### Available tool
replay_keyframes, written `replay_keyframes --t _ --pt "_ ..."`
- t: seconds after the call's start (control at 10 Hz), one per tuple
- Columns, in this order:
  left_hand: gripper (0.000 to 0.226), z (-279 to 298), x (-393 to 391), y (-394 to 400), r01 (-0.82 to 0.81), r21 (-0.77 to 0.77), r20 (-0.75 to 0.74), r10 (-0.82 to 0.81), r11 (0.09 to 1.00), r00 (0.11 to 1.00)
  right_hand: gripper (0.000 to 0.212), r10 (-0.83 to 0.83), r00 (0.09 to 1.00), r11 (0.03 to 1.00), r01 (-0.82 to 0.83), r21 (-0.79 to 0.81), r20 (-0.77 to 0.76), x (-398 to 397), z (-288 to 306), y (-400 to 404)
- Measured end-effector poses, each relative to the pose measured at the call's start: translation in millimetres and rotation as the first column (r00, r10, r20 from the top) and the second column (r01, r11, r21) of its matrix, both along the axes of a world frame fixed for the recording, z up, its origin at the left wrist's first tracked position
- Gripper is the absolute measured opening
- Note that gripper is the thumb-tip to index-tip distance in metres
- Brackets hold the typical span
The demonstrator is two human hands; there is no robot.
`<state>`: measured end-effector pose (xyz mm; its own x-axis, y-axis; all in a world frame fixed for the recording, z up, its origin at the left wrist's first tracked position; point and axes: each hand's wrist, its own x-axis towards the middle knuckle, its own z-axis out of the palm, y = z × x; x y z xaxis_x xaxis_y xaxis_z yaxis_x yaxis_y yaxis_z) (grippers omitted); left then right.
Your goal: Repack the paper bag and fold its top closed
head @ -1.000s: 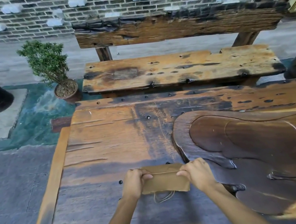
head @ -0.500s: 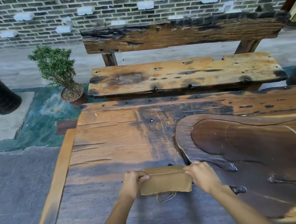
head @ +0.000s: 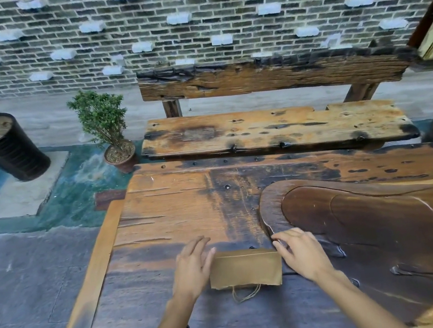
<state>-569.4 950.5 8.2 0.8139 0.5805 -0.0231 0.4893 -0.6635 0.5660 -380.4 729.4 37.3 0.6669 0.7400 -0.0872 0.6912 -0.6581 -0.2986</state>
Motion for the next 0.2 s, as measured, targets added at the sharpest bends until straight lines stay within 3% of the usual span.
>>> replay_keyframes --t 0.2 --pt "0.044 19 -12 -28 -0.012 0.203 0.014 0.01 0.979 1.0 0.041 0.001 0.977 0.993 -0.026 0.117 0.213 -24 17 -9"
